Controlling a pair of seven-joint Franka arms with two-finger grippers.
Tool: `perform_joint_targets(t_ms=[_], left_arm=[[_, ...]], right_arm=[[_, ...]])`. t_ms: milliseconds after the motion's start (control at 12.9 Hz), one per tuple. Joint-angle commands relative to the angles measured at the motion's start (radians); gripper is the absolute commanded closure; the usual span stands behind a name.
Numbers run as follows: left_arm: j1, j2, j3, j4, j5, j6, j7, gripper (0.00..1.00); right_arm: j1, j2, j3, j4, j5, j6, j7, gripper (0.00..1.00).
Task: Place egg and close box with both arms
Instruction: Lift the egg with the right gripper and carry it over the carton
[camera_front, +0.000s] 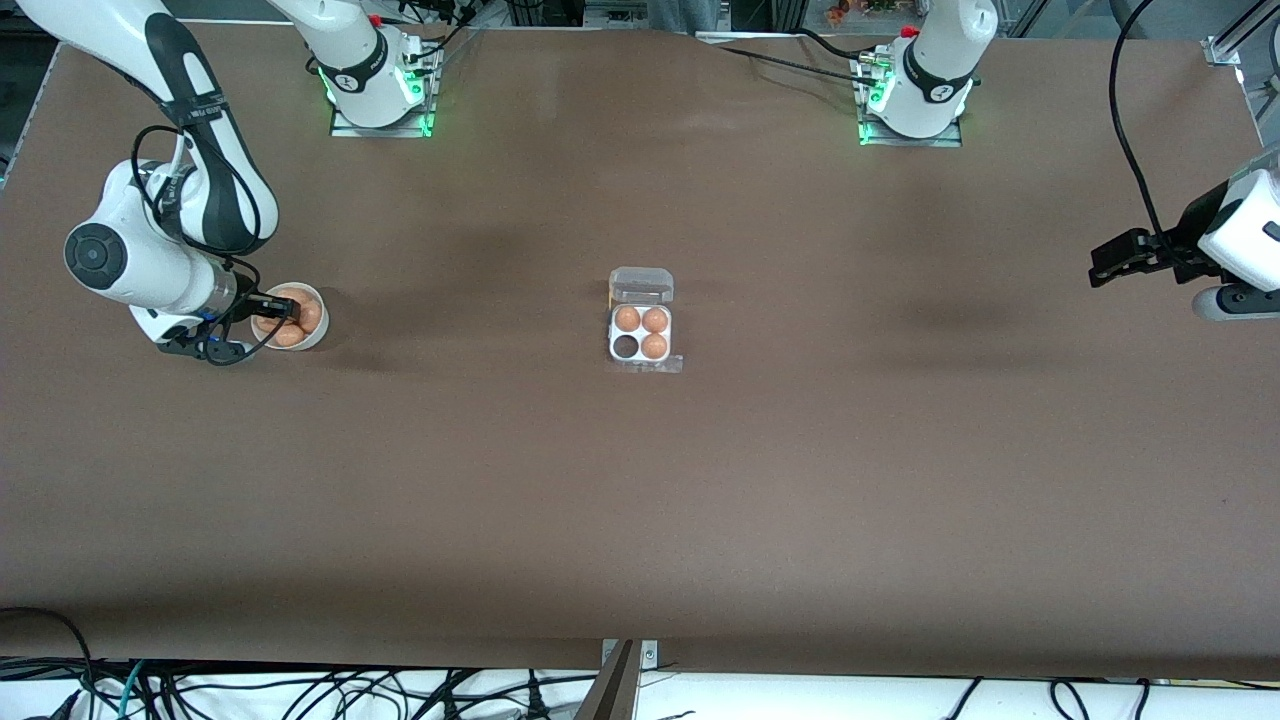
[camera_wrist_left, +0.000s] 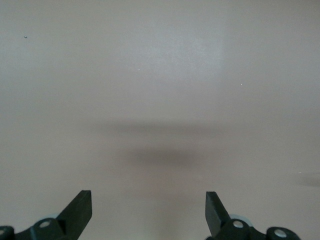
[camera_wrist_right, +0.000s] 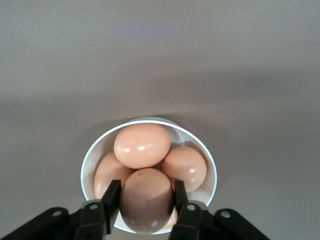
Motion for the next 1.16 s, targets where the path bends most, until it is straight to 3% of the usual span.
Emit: perform_joint_targets(t_ms=[0, 388, 776, 1086], left_arm=[[-0.010, 0.012, -0.002, 0.037, 0.005, -0.019, 0.022, 0.00], [-0.009, 0.013, -0.002, 0.060, 0.004, -0.019, 0.018, 0.00], [-0.030, 0.016, -0.004, 0.086, 0.004, -0.021, 0.015, 0.00], [-0.030, 0.017, -0.004, 0.088, 0.004, -0.021, 0.016, 0.00]], right_arm=[[-0.004, -0.002, 0.006, 0.083, -0.008, -0.106, -0.011, 0.78], [0.074, -0.002, 0.017, 0.263, 0.000, -0.321, 0.023, 0.80], [0.347, 0.018, 0.017, 0.351, 0.017, -0.341, 0.353, 0.81], [0.548, 0.116, 0.017, 0.492, 0.095, -0.341, 0.614, 0.81]])
